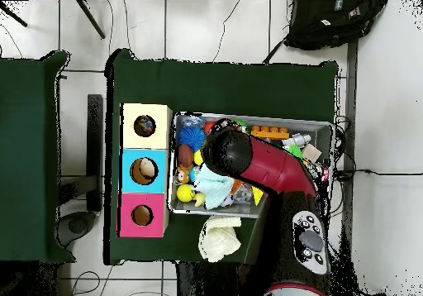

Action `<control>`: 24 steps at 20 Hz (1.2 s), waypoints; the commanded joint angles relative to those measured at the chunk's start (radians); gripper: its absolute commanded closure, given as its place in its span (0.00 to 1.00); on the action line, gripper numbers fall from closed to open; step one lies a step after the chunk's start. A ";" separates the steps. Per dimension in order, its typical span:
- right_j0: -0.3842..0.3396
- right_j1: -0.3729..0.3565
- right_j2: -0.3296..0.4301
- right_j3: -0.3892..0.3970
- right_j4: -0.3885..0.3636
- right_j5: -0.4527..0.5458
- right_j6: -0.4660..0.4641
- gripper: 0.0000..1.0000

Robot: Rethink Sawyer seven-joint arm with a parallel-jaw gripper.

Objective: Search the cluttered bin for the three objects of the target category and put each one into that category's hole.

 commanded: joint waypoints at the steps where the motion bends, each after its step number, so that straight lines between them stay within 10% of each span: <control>1: 0.029 0.047 -0.041 -0.082 0.104 0.130 0.305 1.00; 24: 0.163 0.128 -0.116 -0.088 0.315 0.128 0.401 1.00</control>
